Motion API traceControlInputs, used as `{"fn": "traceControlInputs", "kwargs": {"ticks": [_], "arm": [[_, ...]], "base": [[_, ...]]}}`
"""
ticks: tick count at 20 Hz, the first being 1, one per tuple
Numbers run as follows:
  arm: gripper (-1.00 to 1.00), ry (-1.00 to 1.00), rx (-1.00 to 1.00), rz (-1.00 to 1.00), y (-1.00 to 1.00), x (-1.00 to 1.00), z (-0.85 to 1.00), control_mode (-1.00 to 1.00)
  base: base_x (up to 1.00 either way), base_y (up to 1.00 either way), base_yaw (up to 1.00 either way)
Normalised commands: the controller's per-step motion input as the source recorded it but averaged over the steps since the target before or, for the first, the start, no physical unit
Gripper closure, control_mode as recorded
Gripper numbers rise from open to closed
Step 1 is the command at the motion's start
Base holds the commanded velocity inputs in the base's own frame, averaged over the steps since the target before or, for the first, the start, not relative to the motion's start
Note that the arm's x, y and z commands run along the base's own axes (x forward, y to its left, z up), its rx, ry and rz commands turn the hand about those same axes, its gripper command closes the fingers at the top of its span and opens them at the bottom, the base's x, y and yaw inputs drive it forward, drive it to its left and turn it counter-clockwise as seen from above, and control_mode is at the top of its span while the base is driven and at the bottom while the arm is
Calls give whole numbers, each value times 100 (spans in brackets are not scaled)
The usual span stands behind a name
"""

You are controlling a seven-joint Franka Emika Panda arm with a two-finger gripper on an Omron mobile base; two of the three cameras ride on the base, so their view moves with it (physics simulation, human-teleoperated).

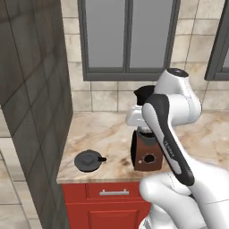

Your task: Grab the lemon wedge and garlic from the fridge, place them in the blender, close the lid, and turn on the blender to create a marinade.

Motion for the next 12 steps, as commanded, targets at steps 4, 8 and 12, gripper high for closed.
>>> {"fn": "traceControlInputs", "kwargs": {"ticks": [4, 8, 12], "arm": [[100, 0, 0, 0, 0, 0, 0, 100], [100, -7, -7, -4, 0, -2, 21, -100], [100, -39, -22, -11, 0, -14, 90, -100]], "base": [[59, -14, 0], [4, 0, -2], [0, 0, 0]]}}
